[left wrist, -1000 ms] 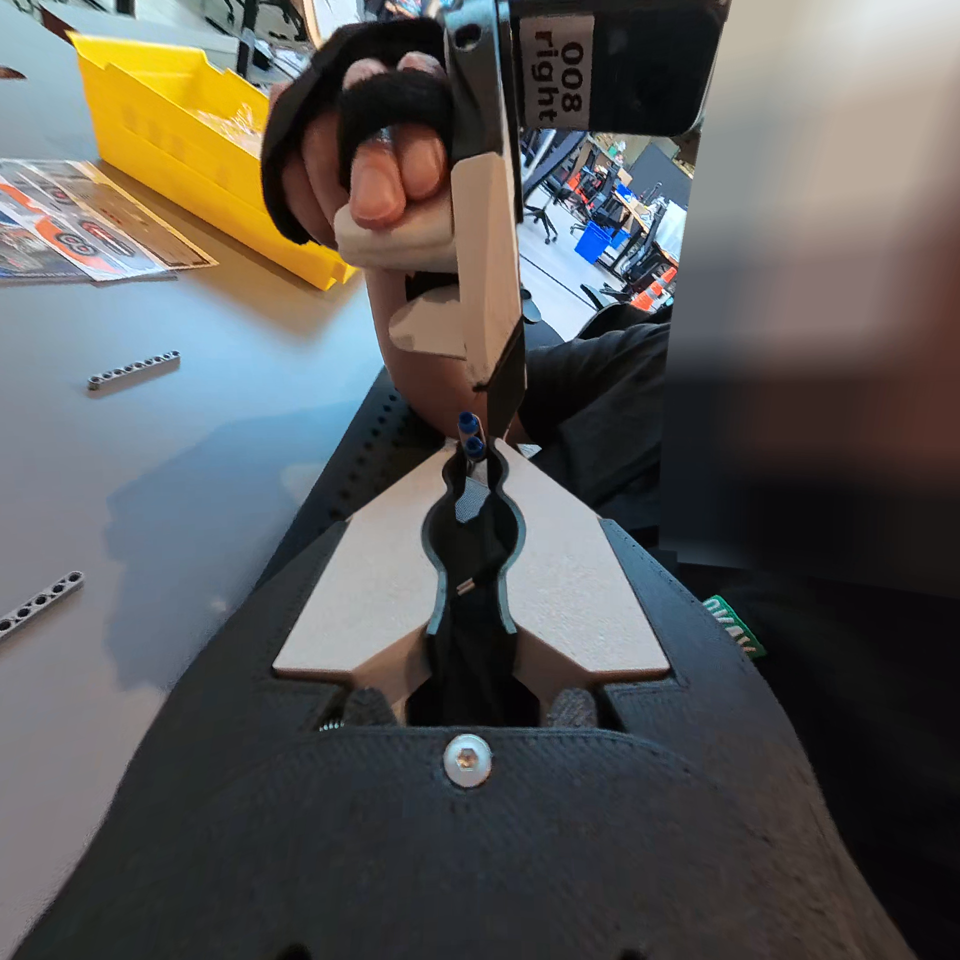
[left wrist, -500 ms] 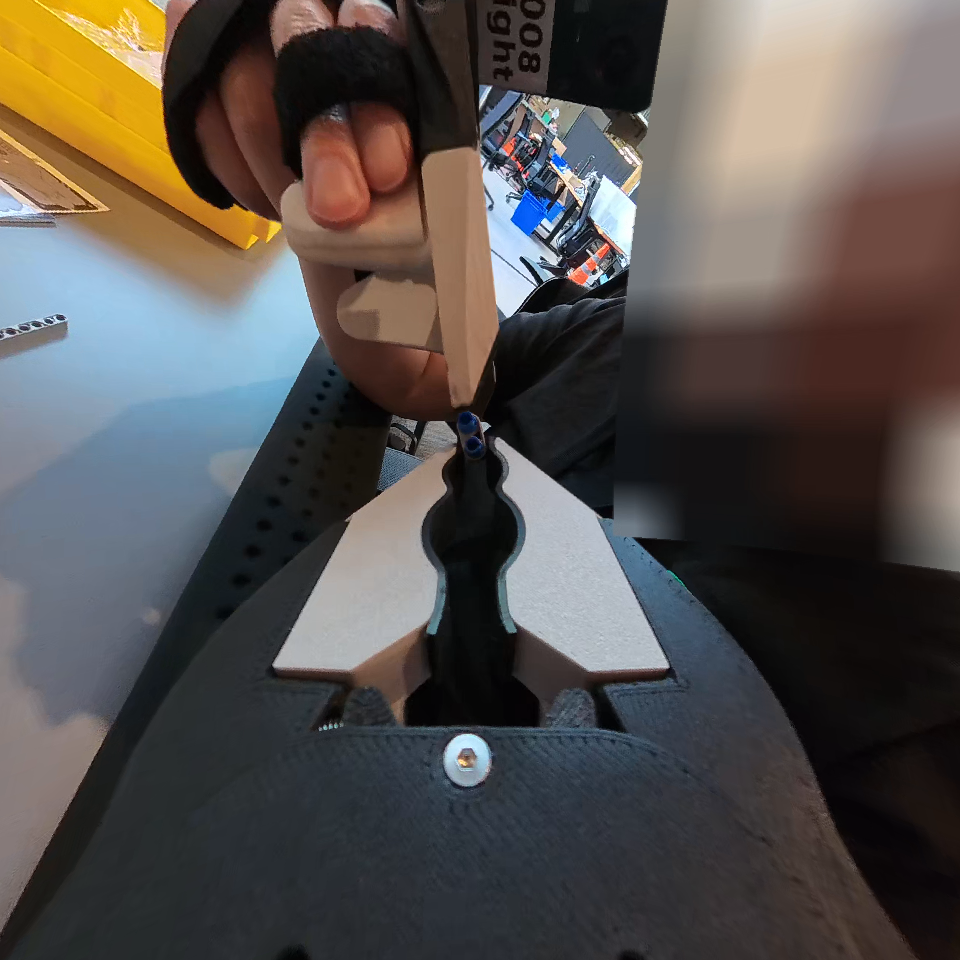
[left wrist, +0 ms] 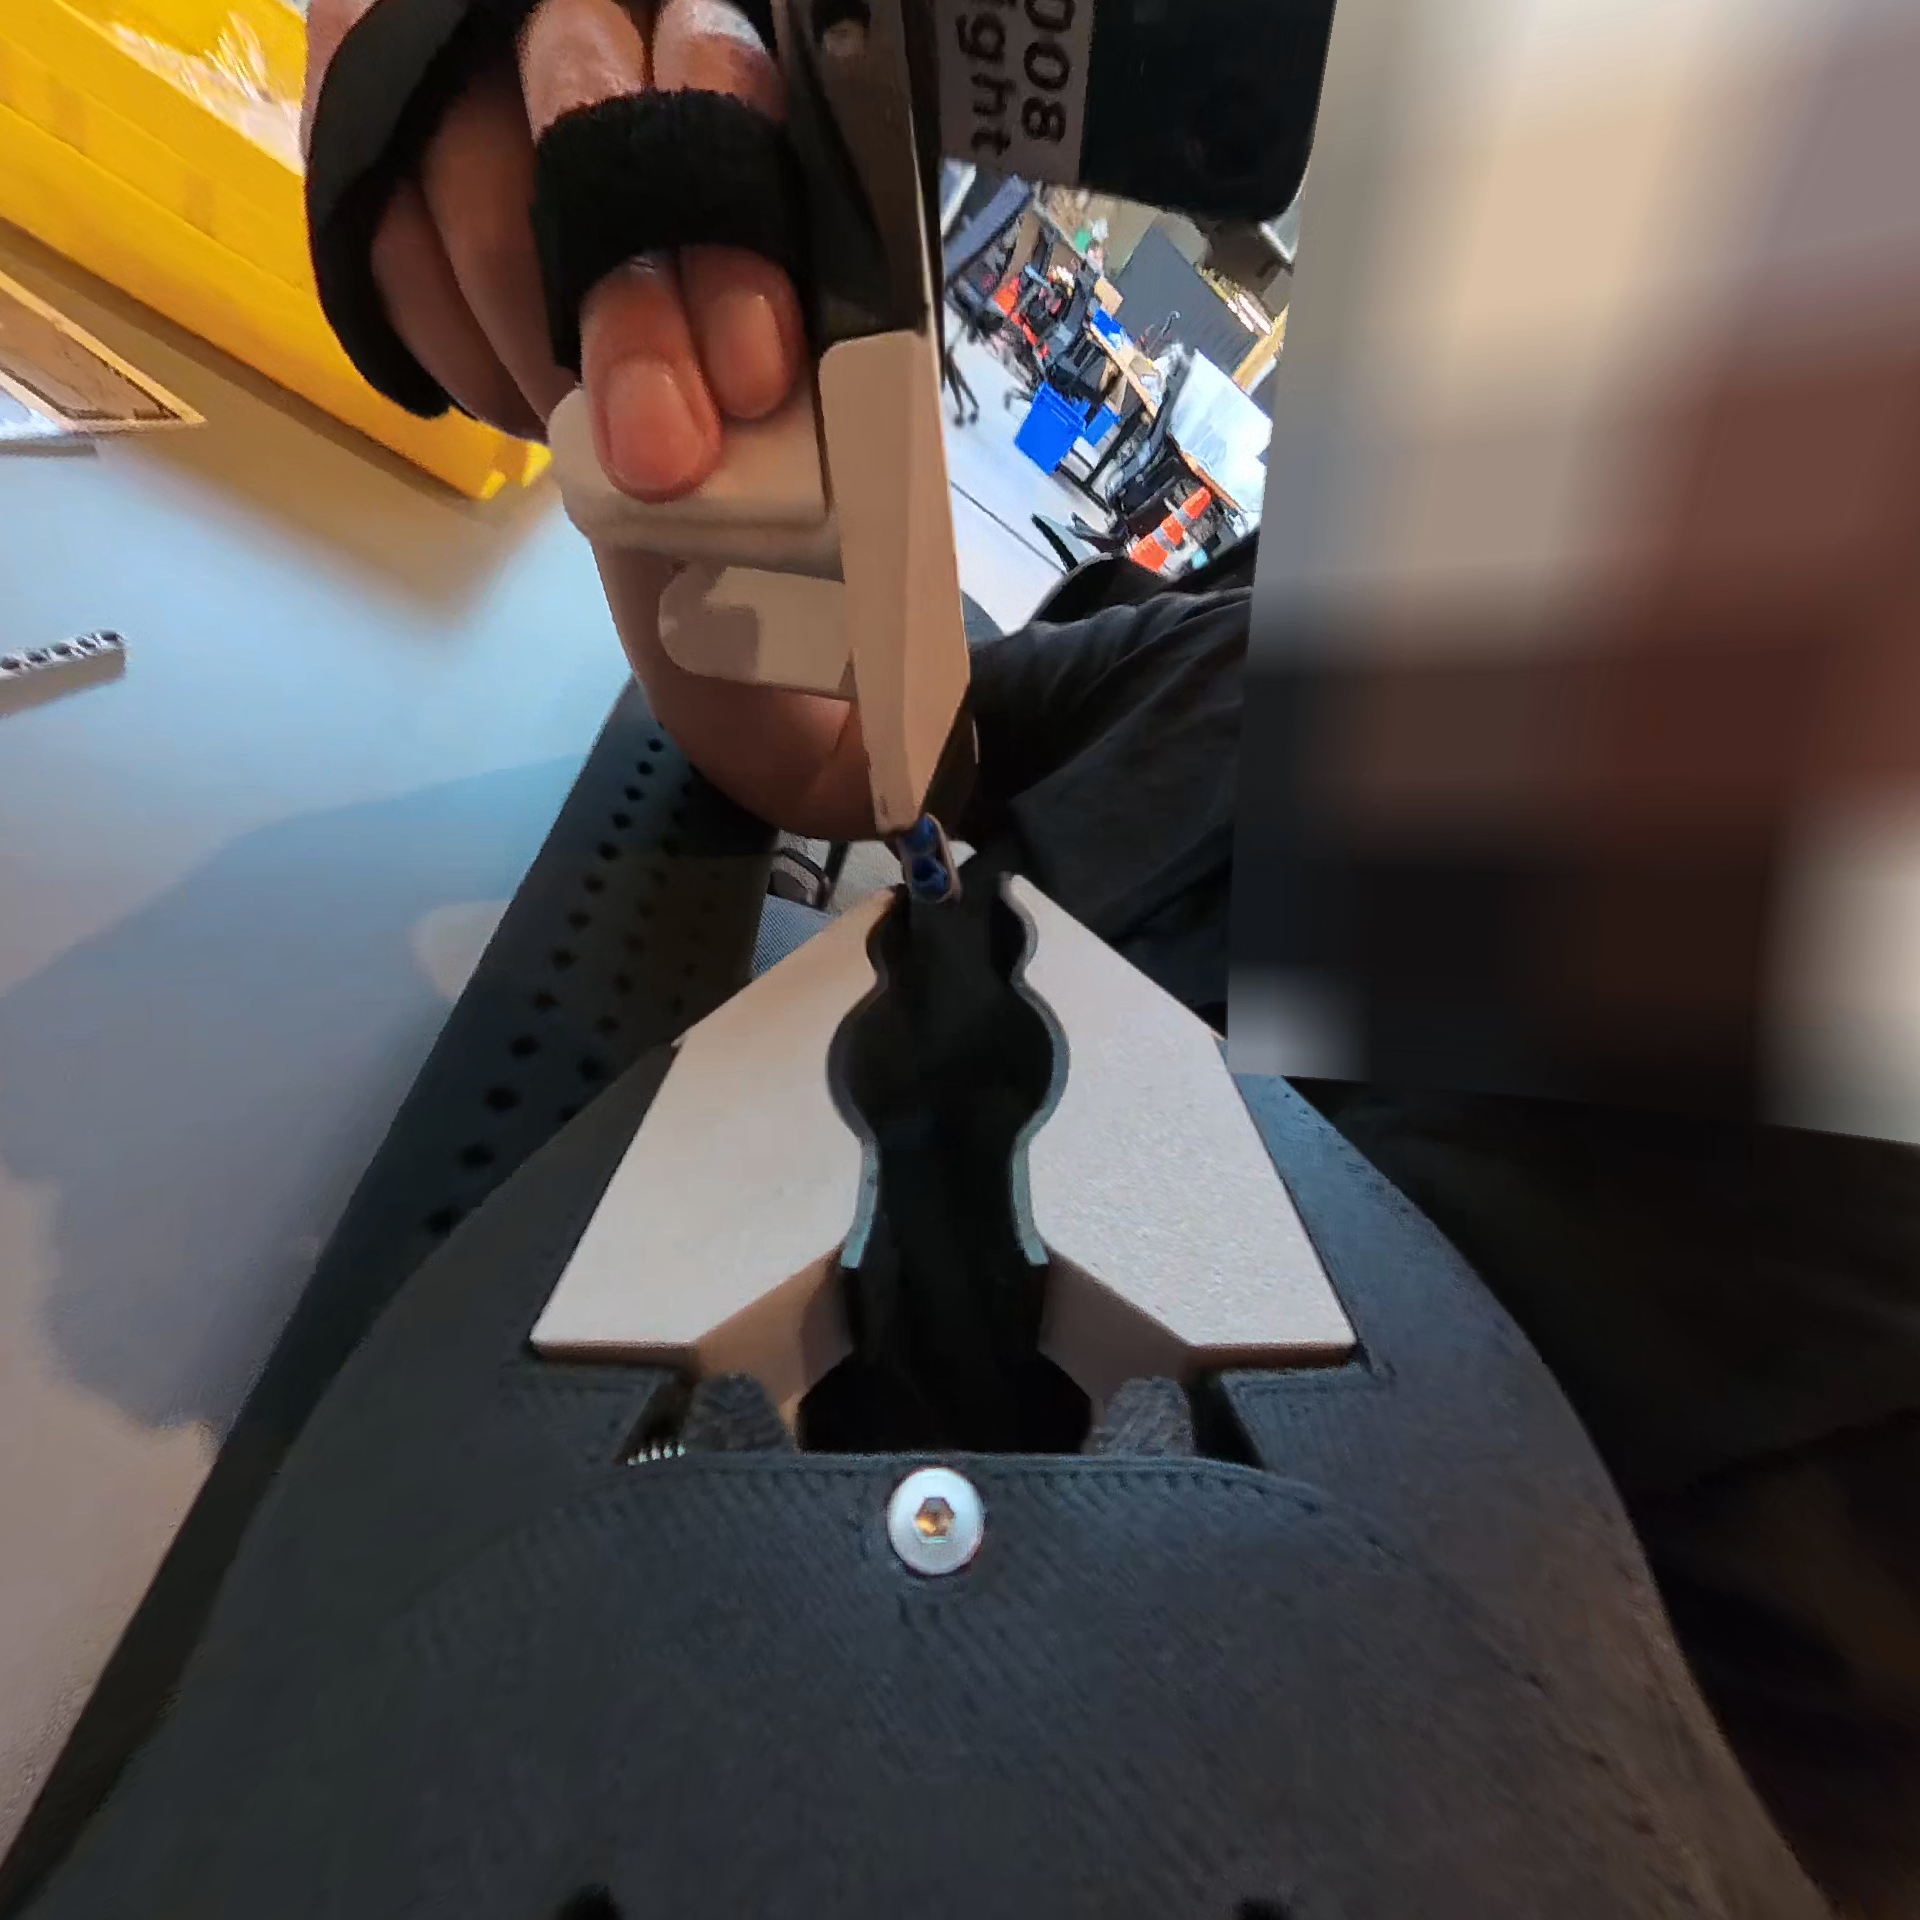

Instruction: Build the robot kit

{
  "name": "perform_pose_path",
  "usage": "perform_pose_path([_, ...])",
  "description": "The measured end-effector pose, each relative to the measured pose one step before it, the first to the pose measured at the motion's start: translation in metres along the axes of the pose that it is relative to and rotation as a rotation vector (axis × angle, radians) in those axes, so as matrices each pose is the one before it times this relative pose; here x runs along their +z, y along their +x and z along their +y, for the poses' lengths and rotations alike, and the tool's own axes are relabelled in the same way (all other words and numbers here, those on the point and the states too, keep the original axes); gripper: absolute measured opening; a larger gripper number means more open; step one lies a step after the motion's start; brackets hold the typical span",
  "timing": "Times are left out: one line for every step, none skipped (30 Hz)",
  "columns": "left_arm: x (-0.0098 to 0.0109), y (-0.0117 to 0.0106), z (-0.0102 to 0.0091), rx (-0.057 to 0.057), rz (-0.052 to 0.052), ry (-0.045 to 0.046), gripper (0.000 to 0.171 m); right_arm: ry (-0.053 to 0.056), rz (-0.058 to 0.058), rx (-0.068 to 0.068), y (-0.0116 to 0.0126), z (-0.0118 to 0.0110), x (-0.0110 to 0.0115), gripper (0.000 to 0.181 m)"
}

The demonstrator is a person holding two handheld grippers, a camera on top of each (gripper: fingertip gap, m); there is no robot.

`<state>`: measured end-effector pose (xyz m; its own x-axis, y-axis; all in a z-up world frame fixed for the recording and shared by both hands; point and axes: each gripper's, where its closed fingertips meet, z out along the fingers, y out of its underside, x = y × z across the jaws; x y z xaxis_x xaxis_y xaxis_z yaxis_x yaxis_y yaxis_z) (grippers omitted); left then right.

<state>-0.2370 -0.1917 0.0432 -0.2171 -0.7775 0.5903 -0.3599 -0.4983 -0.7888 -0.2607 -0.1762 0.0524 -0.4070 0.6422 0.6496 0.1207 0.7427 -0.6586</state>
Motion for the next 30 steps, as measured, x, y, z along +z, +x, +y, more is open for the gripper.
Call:
perform_pose_path([-0.00284,-0.0007,-0.00387,0.0125,-0.0166,0.02209,0.019,0.0044,0.0335,-0.0125,0.00536,-0.00087,-0.00238,0.022])
perform_pose_path([-0.00373,-0.00081,-0.00438,0.0175,-0.0188,0.024,0.019,0.0065,0.0324,-0.0122,0.00527,-0.00155,-0.0027,0.022])
perform_pose_path([-0.00444,0.0001,-0.00431,0.0241,-0.0166,0.02543,0.019,0.0068,0.0334,-0.013,0.00525,-0.00203,-0.00283,0.023])
perform_pose_path([-0.00489,0.00119,-0.00466,0.0251,-0.0115,0.02771,0.017,0.0054,0.0383,-0.0163,0.00589,-0.00206,-0.00284,0.023])
perform_pose_path([-0.0049,0.00181,-0.00576,0.0211,-0.0087,0.03495,0.017,0.0023,0.0326,-0.017,0.00494,-0.00167,-0.00242,0.023])
perform_pose_path([-0.00448,0.00143,-0.00658,0.0182,-0.009,0.04127,0.017,0.0039,0.0287,-0.0164,0.00423,-0.00218,-0.00195,0.023])
perform_pose_path([-0.00353,0.0004,-0.00616,0.0153,-0.0123,0.03898,0.016,0.0064,0.0245,-0.0138,0.00366,-0.0026,-0.00161,0.023])
perform_pose_path([-0.00224,-0.00042,-0.00443,0.0129,-0.0147,0.02933,0.017,0.0057,0.0142,-0.012,0.00189,-0.00249,-0.00085,0.022])
perform_pose_path([-0.00098,-0.00074,-0.00255,0.012,-0.0141,0.01952,0.017,-0.0004,0.0122,-0.0154,0.00129,-0.00175,-0.00025,0.022])
perform_pose_path([0.00018,-0.00027,-0.00124,0.0099,-0.0113,0.01268,0.017,-0.0077,0.0158,-0.0207,0.00145,-0.00076,0.00036,0.023])
perform_pose_path([0.00099,0.00102,-0.00055,0.0066,-0.0027,0.0087,0.017,-0.0112,0.0118,-0.022,0.00079,-0.00036,0.00092,0.023])
perform_pose_path([0.00126,0.00194,-0.00068,0.0034,0.0038,0.00887,0.017,-0.0127,0.0081,-0.0213,-0.00008,-0.00011,0.00123,0.023])
perform_pose_path([0.00125,0.0019,-0.00104,0.0028,0.0046,0.00919,0.017,-0.0137,0.0077,-0.0202,0.00006,0.00003,0.00149,0.023])
perform_pose_path([0.00114,0.00089,-0.00123,0.0037,-0.0028,0.00768,0.016,-0.0132,0.0106,-0.0186,0.00051,0.00028,0.00159,0.023])
perform_pose_path([0.0008,-0.0009,-0.00122,0.0063,-0.0144,0.00605,0.017,-0.0078,0.0066,-0.0147,0.00009,-0.00019,0.0013,0.023])
perform_pose_path([0.00038,-0.00205,-0.00108,0.0128,-0.0231,0.00413,0.015,-0.0039,0.0019,-0.009,-0.00052,-0.00044,0.00113,0.023])
perform_pose_path([0.00013,-0.00116,-0.00115,0.0214,-0.0181,0.00442,0.012,-0.0039,0.0033,-0.006,0.00008,-0.00008,0.00088,0.023])
perform_pose_path([-0.00028,0.00174,-0.00125,0.0228,0.0002,0.00532,0.006,-0.0064,0.0086,-0.0071,0.00103,0.00074,0.00063,0.023])
perform_pose_path([-0.0003,0.00088,-0.00095,0.0136,-0.0039,0.00325,0.006,0.0012,0.0078,-0.005,0.00095,-0.00026,0.00013,0.022])
perform_pose_path([-0.00019,0.00001,-0.00037,0.0033,-0.0053,0.00062,0.006,0.0018,0.0039,-0.0014,0.00063,-0.00025,0.00012,0.022])
perform_pose_path([-0.00032,-0.00043,-0.00048,-0.0017,-0.0057,0.00099,0.006,-0.0012,0.0028,0.0012,0.00043,0.00031,0.00022,0.022])
perform_pose_path([-0.00051,-0.00103,-0.00108,-0.0007,-0.0084,0.00701,0.005,-0.0061,0.0085,0.0012,0.00132,0.00104,0.00037,0.023])
perform_pose_path([-0.00052,-0.00104,-0.00032,-0.004,-0.0056,0.00301,0.006,-0.0058,0.0032,0.0024,0.00055,0.00107,0.0005,0.023])
perform_pose_path([-0.00061,-0.00136,0.0005,-0.0078,-0.0056,-0.00213,0.005,-0.0017,-0.0036,0.0071,-0.00055,0.00052,0.00048,0.023])
perform_pose_path([-0.00093,-0.00133,-0.00003,-0.0067,-0.0051,0.00318,0.005,-0.0025,-0.0057,0.0104,-0.00056,0.00084,-0.00001,0.024])
perform_pose_path([-0.00101,-0.00086,-0.00052,-0.0067,-0.0027,0.00611,0.005,-0.0052,-0.0042,0.0107,0.0,0.00114,-0.00045,0.024])
perform_pose_path([-0.00091,-0.00043,0.00022,-0.007,0.001,0.00052,0.005,0.0027,-0.0076,0.0119,-0.00044,-0.00007,-0.00104,0.024])
perform_pose_path([-0.00053,0.00008,0.00005,-0.0068,0.0034,0.00005,0.005,0.0066,-0.0074,0.0153,-0.00018,-0.00064,-0.00134,0.024])
perform_pose_path([-0.00048,-0.00003,-0.00007,-0.0074,0.0023,0.00084,0.005,0.0061,-0.0038,0.0144,0.00057,-0.00083,-0.00154,0.023])
perform_pose_path([-0.00052,-0.00049,-0.00009,-0.0081,0.0,0.00036,0.005,0.0035,0.0033,0.013,0.00163,-0.00061,-0.00143,0.023])
